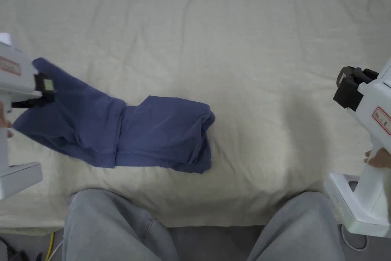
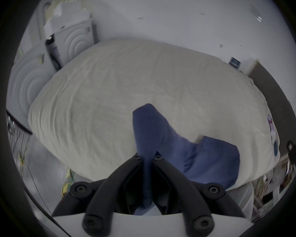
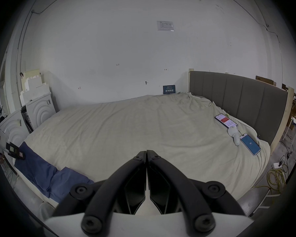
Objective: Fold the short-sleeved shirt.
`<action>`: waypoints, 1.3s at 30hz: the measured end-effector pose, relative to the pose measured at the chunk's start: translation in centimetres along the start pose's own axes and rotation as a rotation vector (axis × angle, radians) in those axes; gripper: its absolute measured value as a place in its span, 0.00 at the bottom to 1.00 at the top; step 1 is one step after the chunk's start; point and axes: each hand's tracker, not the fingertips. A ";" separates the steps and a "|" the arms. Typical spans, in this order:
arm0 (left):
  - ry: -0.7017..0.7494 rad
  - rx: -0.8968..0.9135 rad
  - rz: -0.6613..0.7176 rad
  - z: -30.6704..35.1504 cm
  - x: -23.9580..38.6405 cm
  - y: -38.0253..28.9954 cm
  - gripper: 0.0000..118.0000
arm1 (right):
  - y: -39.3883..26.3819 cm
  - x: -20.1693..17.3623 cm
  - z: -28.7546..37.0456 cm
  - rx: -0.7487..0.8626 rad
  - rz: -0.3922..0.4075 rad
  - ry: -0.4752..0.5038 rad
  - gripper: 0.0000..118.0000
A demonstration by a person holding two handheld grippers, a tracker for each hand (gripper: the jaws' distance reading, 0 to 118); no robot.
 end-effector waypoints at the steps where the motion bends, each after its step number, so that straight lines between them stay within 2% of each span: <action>1: -0.014 0.008 -0.032 0.3 1.5 -0.2 0.02 | 0.0 0.0 0.1 0.002 -0.004 0.004 0.00; 7: -0.216 -0.039 -0.138 -0.1 9.8 -1.0 0.02 | 0.1 0.6 1.1 0.021 -0.011 -0.004 0.00; 11: -0.282 -0.098 -0.218 -2.3 15.6 -2.0 0.02 | -0.3 1.7 2.0 0.023 -0.021 -0.028 0.00; 13: -0.294 -0.129 -0.248 -4.0 18.1 -2.8 0.02 | -0.6 2.4 2.4 0.019 -0.028 -0.045 0.00; 20: -0.198 -0.261 -0.319 -10.3 24.2 -6.1 0.03 | -1.4 4.7 3.5 0.000 -0.033 -0.108 0.00; 21: -0.182 -0.267 -0.325 -10.7 24.5 -6.4 0.07 | -1.5 4.9 3.6 -0.001 -0.032 -0.115 0.00; 22: -0.170 -0.259 -0.319 -11.2 24.7 -6.5 0.17 | -1.6 5.1 3.7 -0.002 -0.034 -0.120 0.00; 24: -0.184 -0.252 -0.293 -11.5 24.6 -6.4 0.25 | -1.5 5.3 3.6 -0.004 -0.039 -0.126 0.00; 25: -0.264 -0.275 -0.253 -11.4 24.3 -6.1 0.35 | -1.5 5.4 3.6 -0.005 -0.041 -0.127 0.00; 26: -0.348 -0.297 -0.205 -11.0 24.1 -5.8 0.58 | -1.4 5.3 3.5 -0.006 -0.039 -0.126 0.00; 28: -0.469 -0.316 -0.107 -10.1 23.2 -5.0 0.82 | -1.3 5.1 3.3 -0.004 -0.033 -0.124 0.00; 29: -0.510 -0.303 -0.064 -9.5 22.6 -4.7 0.91 | -1.1 5.0 3.2 -0.003 -0.031 -0.120 0.00; 30: -0.535 -0.271 -0.053 -8.7 22.0 -4.3 0.93 | -1.0 4.9 3.2 -0.001 -0.030 -0.114 0.00; 33: -0.556 -0.168 -0.042 -6.7 19.6 -2.8 0.94 | -0.9 4.2 3.0 0.007 -0.029 -0.105 0.00; 35: -0.473 -0.073 -0.056 -5.7 18.3 -2.2 0.93 | -1.0 3.8 2.9 0.007 -0.030 -0.095 0.00; 36: -0.433 -0.023 -0.065 -5.3 17.7 -2.2 0.90 | -1.0 3.6 2.8 0.006 -0.031 -0.092 0.00; 37: -0.391 0.038 -0.075 -5.1 17.3 -2.3 0.81 | -1.0 3.4 2.8 0.005 -0.031 -0.087 0.00; 39: -0.310 0.148 -0.101 -4.9 17.0 -3.2 0.35 | -1.1 3.0 2.7 0.003 -0.028 -0.084 0.00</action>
